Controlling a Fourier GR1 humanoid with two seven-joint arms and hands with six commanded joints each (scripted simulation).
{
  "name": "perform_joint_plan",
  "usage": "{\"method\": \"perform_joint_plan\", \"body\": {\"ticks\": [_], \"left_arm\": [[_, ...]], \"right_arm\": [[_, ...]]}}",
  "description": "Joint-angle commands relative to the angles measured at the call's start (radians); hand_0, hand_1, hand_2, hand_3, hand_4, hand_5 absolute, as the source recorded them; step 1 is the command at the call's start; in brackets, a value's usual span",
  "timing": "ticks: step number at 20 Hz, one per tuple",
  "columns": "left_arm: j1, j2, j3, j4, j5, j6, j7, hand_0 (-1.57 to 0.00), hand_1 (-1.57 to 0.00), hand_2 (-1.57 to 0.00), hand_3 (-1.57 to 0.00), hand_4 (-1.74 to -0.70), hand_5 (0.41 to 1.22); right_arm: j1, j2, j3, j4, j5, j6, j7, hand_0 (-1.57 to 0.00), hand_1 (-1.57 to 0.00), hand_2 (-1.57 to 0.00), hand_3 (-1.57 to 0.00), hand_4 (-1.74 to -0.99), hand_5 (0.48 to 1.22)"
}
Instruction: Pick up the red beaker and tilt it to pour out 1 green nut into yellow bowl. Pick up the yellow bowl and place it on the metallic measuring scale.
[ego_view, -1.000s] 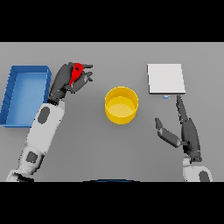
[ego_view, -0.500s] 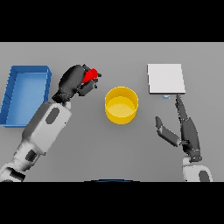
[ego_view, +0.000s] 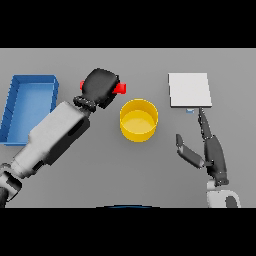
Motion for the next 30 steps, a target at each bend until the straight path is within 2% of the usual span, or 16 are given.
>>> {"method": "perform_joint_plan", "body": {"ticks": [1,3,5,7,8,10,13,15,18,21,24,27,30], "left_arm": [[-0.014,0.016,-0.02,0.002,-0.014,-0.021,-0.012,-1.57,-1.57,-1.57,-1.57,-1.67,1.205],[-0.067,0.024,-0.074,0.003,-0.047,-0.097,-0.013,-1.57,-1.57,-1.57,-1.39,-1.69,1.211],[-0.102,0.017,-0.13,0.023,-0.079,-0.136,-0.032,-1.57,-1.57,-1.57,-1.28,-1.7,1.215],[-0.146,0.001,-0.183,0.061,-0.107,-0.168,-0.07,-1.57,-1.57,-1.57,-1.38,-1.71,1.217],[-0.166,-0.004,-0.213,0.074,-0.125,-0.185,-0.08,-1.57,-1.57,-1.57,-1.42,-1.72,1.218],[-0.204,-0.003,-0.263,0.101,-0.159,-0.198,-0.115,-1.57,-1.57,-1.57,-1.47,-1.73,1.219],[-0.238,0.0,-0.345,0.114,-0.205,-0.249,-0.137,-1.57,-1.57,-1.57,-1.52,-1.73,1.22],[-0.272,-0.007,-0.387,0.142,-0.232,-0.265,-0.145,-1.57,-1.57,-1.57,-1.54,-1.74,1.22],[-0.312,-0.002,-0.446,0.152,-0.267,-0.269,-0.178,-1.57,-1.57,-1.57,-1.55,-1.74,1.221],[-0.355,-0.015,-0.489,0.182,-0.29,-0.271,-0.188,-1.57,-1.57,-1.57,-1.56,-1.74,1.221],[-0.411,-0.02,-0.542,0.209,-0.31,-0.312,-0.225,-1.57,-1.57,-1.57,-1.57,-1.74,1.221],[-0.447,-0.035,-0.599,0.232,-0.334,-0.31,-0.254,-1.57,-1.57,-1.57,-1.57,-1.73,1.221],[-0.476,-0.052,-0.656,0.26,-0.36,-0.288,-0.279,-1.57,-1.57,-1.57,-1.57,-1.73,1.221]], "right_arm": [[-0.004,0.003,-0.005,0.011,-0.005,-0.003,-0.002,0.0,0.0,0.0,0.0,-1.283,0.702],[0.003,0.012,-0.012,0.015,-0.022,-0.004,-0.028,0.0,0.0,0.0,0.0,-1.287,0.69],[0.01,0.024,-0.01,0.026,-0.022,-0.011,-0.037,0.0,0.0,0.0,0.0,-1.292,0.678],[0.023,0.028,-0.014,0.017,-0.039,-0.005,-0.045,0.0,0.0,0.0,0.0,-1.295,0.664],[0.01,0.028,-0.023,0.016,-0.055,-0.003,-0.028,0.0,0.0,0.0,0.0,-1.294,0.657],[0.016,0.034,-0.018,0.011,-0.059,0.0,-0.039,0.0,0.0,0.0,0.0,-1.291,0.648],[-0.006,0.026,-0.035,0.029,-0.061,-0.008,-0.015,0.0,0.0,0.0,0.0,-1.291,0.634],[0.005,0.035,-0.023,0.023,-0.046,-0.015,-0.034,0.0,0.0,0.0,0.0,-1.291,0.631],[-0.01,0.036,-0.026,0.035,-0.036,-0.025,-0.01,0.0,0.0,0.0,0.0,-1.278,0.609],[0.008,0.037,-0.019,0.031,-0.018,-0.035,-0.022,0.0,0.0,0.0,0.0,-1.27,0.588],[-0.009,0.031,-0.022,0.051,0.005,-0.05,-0.004,0.0,0.0,0.0,0.0,-1.236,0.582],[0.002,0.037,-0.01,0.037,0.009,-0.048,-0.036,0.0,0.0,0.0,0.0,-1.214,0.589],[-0.001,0.027,-0.012,0.028,0.016,-0.046,-0.034,0.0,0.0,0.0,0.0,-1.21,0.592]]}}
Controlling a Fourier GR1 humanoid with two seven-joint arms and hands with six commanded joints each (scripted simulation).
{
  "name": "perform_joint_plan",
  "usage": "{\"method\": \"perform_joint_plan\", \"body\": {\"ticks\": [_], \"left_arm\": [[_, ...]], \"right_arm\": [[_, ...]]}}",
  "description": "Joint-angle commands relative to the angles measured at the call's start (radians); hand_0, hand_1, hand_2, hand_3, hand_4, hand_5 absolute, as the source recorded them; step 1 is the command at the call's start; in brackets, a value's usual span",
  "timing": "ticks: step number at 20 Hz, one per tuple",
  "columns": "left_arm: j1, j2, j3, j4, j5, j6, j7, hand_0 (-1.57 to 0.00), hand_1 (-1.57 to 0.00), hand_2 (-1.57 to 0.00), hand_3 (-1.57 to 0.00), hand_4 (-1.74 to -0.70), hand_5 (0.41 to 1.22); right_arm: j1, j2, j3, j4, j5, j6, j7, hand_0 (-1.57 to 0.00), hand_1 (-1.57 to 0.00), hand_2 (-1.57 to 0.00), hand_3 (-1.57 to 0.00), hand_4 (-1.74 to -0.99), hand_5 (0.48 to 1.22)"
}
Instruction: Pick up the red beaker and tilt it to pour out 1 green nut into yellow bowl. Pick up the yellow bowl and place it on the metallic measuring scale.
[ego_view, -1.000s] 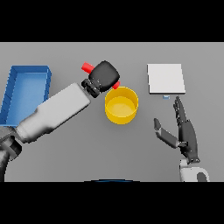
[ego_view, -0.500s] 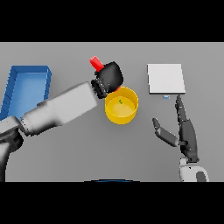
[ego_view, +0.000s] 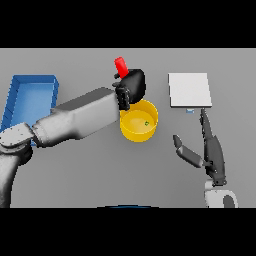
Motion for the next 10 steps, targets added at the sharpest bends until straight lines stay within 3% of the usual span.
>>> {"method": "perform_joint_plan", "body": {"ticks": [1,6,7,8,10], "left_arm": [[-0.004,0.01,-0.012,0.0,-0.003,0.01,-0.011,-1.57,-1.57,-1.57,-1.57,-1.73,1.221],[-0.117,0.041,0.008,0.031,0.029,0.034,-0.059,-1.57,-1.57,-1.57,-1.57,-1.73,1.221],[-0.145,0.059,0.023,0.044,0.04,0.047,-0.064,-1.57,-1.57,-1.57,-1.49,-1.73,1.221],[-0.174,0.077,0.041,0.069,0.052,0.057,-0.065,-1.57,-1.57,-1.4,-1.51,-1.68,1.221],[-0.234,0.109,0.086,0.094,0.089,0.078,-0.075,-1.57,-1.57,-1.46,-1.04,-1.7,1.221]], "right_arm": [[-0.004,0.007,0.004,0.004,0.006,-0.004,0.013,0.0,0.0,0.0,0.0,-1.209,0.593],[-0.006,0.003,-0.003,0.022,0.01,-0.013,-0.001,0.0,0.0,0.0,0.0,-1.209,0.592],[-0.007,0.001,-0.002,0.021,0.014,-0.014,-0.002,0.0,0.0,0.0,0.0,-1.203,0.592],[-0.01,-0.002,-0.006,0.023,0.01,-0.012,-0.002,0.0,0.0,0.0,0.0,-1.201,0.592],[-0.02,0.008,-0.002,0.029,0.0,-0.008,-0.003,0.0,0.0,0.0,0.0,-1.186,0.596]]}}
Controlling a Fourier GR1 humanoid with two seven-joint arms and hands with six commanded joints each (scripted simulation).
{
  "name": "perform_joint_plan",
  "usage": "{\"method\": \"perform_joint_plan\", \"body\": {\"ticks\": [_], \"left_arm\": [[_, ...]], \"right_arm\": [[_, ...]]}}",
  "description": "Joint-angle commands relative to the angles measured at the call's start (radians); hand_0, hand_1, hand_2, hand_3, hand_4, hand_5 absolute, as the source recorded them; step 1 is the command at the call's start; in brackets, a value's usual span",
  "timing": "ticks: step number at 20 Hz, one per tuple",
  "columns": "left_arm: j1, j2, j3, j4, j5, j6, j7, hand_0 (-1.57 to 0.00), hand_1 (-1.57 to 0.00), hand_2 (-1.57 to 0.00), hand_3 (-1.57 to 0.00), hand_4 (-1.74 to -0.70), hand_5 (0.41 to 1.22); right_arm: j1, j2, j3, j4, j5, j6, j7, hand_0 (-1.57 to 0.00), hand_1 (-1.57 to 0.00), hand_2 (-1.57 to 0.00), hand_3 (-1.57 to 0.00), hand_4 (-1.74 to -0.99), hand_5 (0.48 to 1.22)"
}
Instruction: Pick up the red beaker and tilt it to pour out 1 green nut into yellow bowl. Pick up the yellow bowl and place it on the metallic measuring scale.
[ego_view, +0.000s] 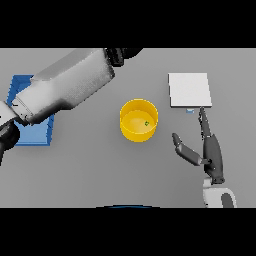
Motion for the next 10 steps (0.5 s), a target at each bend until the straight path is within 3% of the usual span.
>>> {"method": "perform_joint_plan", "body": {"ticks": [1,5,8,10], "left_arm": [[-0.015,0.009,0.021,0.025,0.017,0.02,0.001,-1.57,-1.57,-1.48,-1.15,-1.7,1.221],[-0.073,0.058,0.169,0.141,0.158,0.007,0.076,-1.57,-1.57,-1.53,-1.4,-1.72,1.221],[-0.049,0.112,0.345,0.234,0.331,0.039,0.209,-1.57,-1.57,-1.55,-1.36,-1.73,1.221],[0.012,0.165,0.442,0.255,0.449,0.099,0.241,-1.57,-1.57,-1.56,-1.37,-1.73,1.221]], "right_arm": [[0.002,0.001,-0.002,-0.011,-0.016,0.009,0.001,0.0,0.0,0.0,0.0,-1.183,0.596],[0.003,0.013,0.002,0.002,-0.044,0.029,-0.014,0.0,0.0,0.0,0.0,-1.193,0.597],[-0.015,0.008,-0.003,0.011,-0.044,0.028,-0.009,0.0,0.0,0.0,0.0,-1.209,0.593],[-0.019,-0.008,-0.02,0.013,-0.072,0.043,-0.017,0.0,0.0,0.0,0.0,-1.224,0.592]]}}
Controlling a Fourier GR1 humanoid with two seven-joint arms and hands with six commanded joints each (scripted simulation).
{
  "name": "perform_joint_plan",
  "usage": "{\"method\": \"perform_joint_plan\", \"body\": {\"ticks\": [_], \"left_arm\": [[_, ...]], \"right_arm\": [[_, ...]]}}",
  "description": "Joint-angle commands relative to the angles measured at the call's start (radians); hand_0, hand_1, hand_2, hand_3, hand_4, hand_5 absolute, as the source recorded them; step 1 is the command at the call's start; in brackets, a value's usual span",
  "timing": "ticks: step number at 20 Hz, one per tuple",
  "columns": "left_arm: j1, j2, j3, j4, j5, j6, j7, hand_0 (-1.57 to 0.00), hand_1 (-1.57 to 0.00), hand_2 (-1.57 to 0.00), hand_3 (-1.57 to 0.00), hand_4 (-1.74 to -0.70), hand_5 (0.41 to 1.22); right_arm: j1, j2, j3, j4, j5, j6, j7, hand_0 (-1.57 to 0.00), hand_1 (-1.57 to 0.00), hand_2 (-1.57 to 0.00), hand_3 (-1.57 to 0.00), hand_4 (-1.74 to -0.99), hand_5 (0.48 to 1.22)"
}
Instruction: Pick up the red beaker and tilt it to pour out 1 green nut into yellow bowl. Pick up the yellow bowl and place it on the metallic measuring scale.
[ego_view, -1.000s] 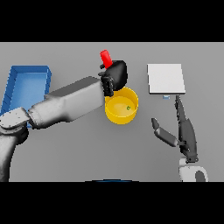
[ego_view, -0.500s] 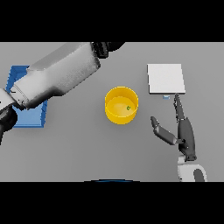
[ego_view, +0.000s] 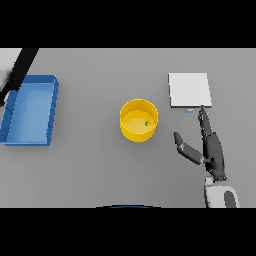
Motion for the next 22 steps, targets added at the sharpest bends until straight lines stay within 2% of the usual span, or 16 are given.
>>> {"method": "perform_joint_plan", "body": {"ticks": [1,4,5,6,10,12,14,17,18,20,22], "left_arm": [[0.027,0.028,0.042,0.003,0.053,0.028,-0.017,-1.57,-1.57,-1.56,-1.38,-1.73,1.221],[0.136,0.104,0.141,-0.057,0.206,0.106,0.013,-1.57,-1.57,-1.57,-1.43,-1.74,1.221],[0.187,0.134,0.17,-0.091,0.254,0.137,0.044,-1.57,-1.57,-1.57,-1.43,-1.74,1.221],[0.237,0.155,0.184,-0.135,0.289,0.169,0.105,-1.57,-1.57,-1.57,-1.41,-1.74,1.221],[0.469,0.243,0.263,-0.322,0.44,0.343,0.224,-1.57,-1.57,-1.57,-1.45,-1.74,1.221],[0.579,0.261,0.277,-0.428,0.5,0.419,0.316,-1.57,-1.57,-1.57,-1.46,-1.74,1.221],[0.694,0.29,0.273,-0.555,0.539,0.498,0.396,-1.57,-1.57,-1.57,-1.45,-1.74,1.221],[0.827,0.319,0.266,-0.669,0.579,0.591,0.424,-1.57,-1.57,-1.57,-1.45,-1.74,1.221],[0.851,0.318,0.258,-0.69,0.589,0.61,0.449,-1.57,-1.57,-1.57,-1.45,-1.74,1.221],[0.914,0.323,0.249,-0.715,0.616,0.649,0.458,-1.57,-1.57,-1.57,-1.45,-1.74,1.221],[0.949,0.318,0.239,-0.727,0.633,0.681,0.454,-1.57,-1.57,-1.57,-1.49,-1.74,1.221]], "right_arm": [[0.01,-0.003,0.005,0.0,0.008,-0.001,-0.021,0.0,0.0,0.0,0.0,-1.222,0.59],[0.007,-0.005,0.009,0.007,0.013,0.002,-0.034,0.0,0.0,0.0,0.0,-1.222,0.586],[0.013,-0.007,0.013,0.003,0.015,0.006,-0.047,0.0,0.0,0.0,0.0,-1.226,0.587],[0.002,-0.011,0.01,0.012,0.022,0.0,-0.036,0.0,0.0,0.0,0.0,-1.223,0.591],[0.011,-0.027,0.013,0.003,0.029,0.008,-0.036,0.0,0.0,0.0,0.0,-1.212,0.61],[-0.012,-0.038,0.01,0.018,0.037,0.009,-0.013,0.0,0.0,0.0,0.0,-1.21,0.631],[-0.006,-0.041,0.017,0.011,0.041,0.014,-0.025,0.0,0.0,0.0,0.0,-1.21,0.649],[0.007,-0.037,0.027,0.003,0.044,0.019,-0.019,0.0,0.0,0.0,0.0,-1.21,0.66],[-0.002,-0.037,0.025,0.007,0.044,0.018,-0.014,0.0,0.0,0.0,0.0,-1.215,0.664],[0.012,-0.035,0.028,0.005,0.046,0.016,-0.032,0.0,0.0,0.0,0.0,-1.218,0.664],[0.005,-0.043,0.021,0.008,0.045,0.016,-0.024,0.0,0.0,0.0,0.0,-1.216,0.664]]}}
